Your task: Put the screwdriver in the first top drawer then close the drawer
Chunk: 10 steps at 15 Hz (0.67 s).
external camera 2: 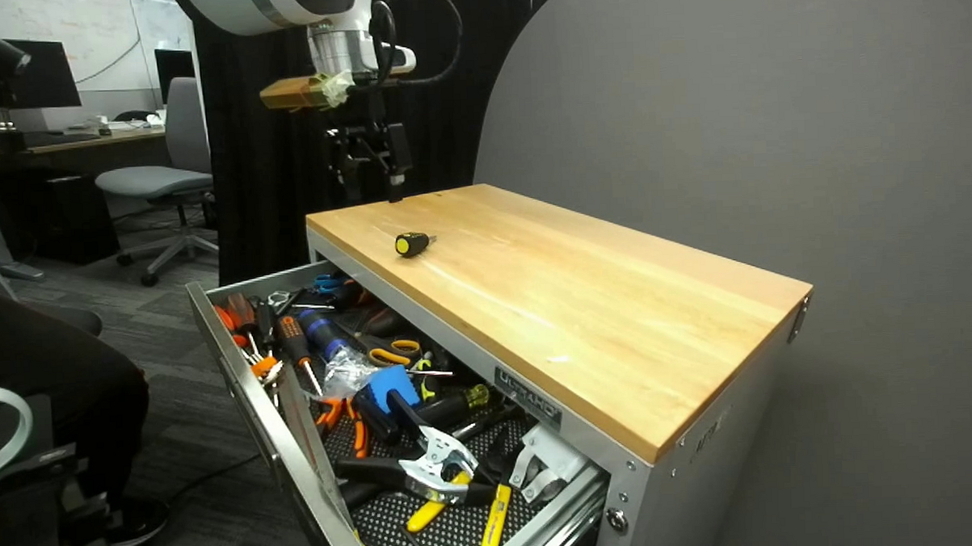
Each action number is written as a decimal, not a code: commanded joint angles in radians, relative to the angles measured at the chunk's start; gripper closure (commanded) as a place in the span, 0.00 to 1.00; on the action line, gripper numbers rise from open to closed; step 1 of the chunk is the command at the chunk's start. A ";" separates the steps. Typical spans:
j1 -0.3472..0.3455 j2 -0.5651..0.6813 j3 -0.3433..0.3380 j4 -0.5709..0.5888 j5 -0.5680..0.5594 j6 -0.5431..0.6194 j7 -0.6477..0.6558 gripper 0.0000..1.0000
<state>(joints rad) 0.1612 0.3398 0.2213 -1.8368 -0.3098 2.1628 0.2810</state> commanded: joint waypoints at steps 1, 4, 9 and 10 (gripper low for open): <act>0.063 0.109 -0.054 0.157 0.012 -0.068 -0.032 0.00; 0.090 0.153 -0.077 0.215 0.012 -0.088 -0.038 0.00; 0.122 0.192 -0.124 0.269 -0.017 -0.140 -0.024 0.00; 0.132 0.192 -0.140 0.276 -0.039 -0.156 -0.011 0.00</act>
<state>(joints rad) 0.2568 0.5042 0.1261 -1.6283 -0.3105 2.0680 0.2651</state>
